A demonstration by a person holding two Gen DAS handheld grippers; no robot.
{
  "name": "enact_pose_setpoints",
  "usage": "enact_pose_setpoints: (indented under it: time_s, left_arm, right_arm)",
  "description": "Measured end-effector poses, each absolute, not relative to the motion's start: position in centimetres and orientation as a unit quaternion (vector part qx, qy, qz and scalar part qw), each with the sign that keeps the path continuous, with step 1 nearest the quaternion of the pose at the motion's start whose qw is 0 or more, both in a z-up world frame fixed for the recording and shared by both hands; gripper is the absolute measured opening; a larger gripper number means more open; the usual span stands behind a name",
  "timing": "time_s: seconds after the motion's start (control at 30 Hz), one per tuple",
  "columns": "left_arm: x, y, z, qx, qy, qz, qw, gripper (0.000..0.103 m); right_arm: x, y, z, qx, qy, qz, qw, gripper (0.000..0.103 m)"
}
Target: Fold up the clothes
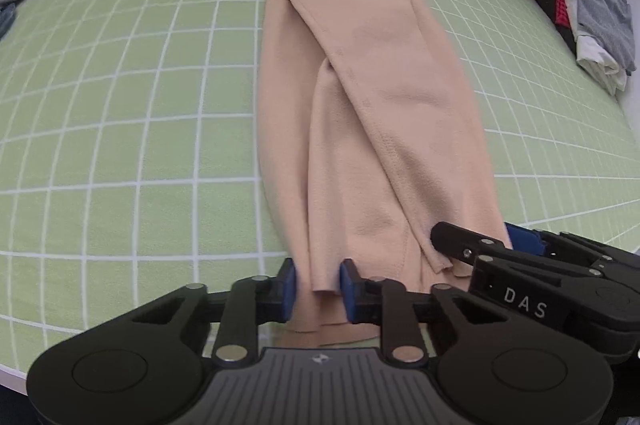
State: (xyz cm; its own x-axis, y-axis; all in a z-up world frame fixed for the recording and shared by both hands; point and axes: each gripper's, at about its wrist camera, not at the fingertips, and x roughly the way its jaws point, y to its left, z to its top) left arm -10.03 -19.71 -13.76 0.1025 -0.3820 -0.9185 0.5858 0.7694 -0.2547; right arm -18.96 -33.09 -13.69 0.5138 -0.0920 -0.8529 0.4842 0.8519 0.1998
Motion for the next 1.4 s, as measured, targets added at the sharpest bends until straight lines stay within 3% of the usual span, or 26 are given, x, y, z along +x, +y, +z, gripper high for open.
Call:
enact_pose_setpoints:
  time_s: [0.07, 0.2, 0.4, 1.0, 1.4]
  left_arm:
    - [-10.6, -19.0, -13.8, 0.071, 0.596, -0.335, 0.726, 0.015]
    - [-11.7, -17.6, -13.6, 0.028, 0.621, -0.342, 0.705, 0.013]
    - [-10.6, -17.1, -10.2, -0.041, 0.604, -0.350, 0.715, 0.013]
    - [-1.7, -22.3, 2.9, -0.131, 0.433, -0.395, 0.800, 0.012]
    - [6.5, -27.3, -0.3, -0.119, 0.450, -0.369, 0.804, 0.012]
  right_arm:
    - [-19.2, -33.5, -13.7, 0.233, 0.467, -0.158, 0.838, 0.026]
    - [-20.8, -33.9, -13.3, 0.258, 0.478, -0.137, 0.828, 0.019]
    - [-23.8, -35.9, -11.0, 0.331, 0.447, -0.130, 0.821, 0.018]
    - [-15.6, -43.1, 2.4, 0.263, 0.260, -0.091, 0.925, 0.017]
    - [-7.7, -47.4, 2.9, 0.225, 0.252, -0.081, 0.938, 0.017]
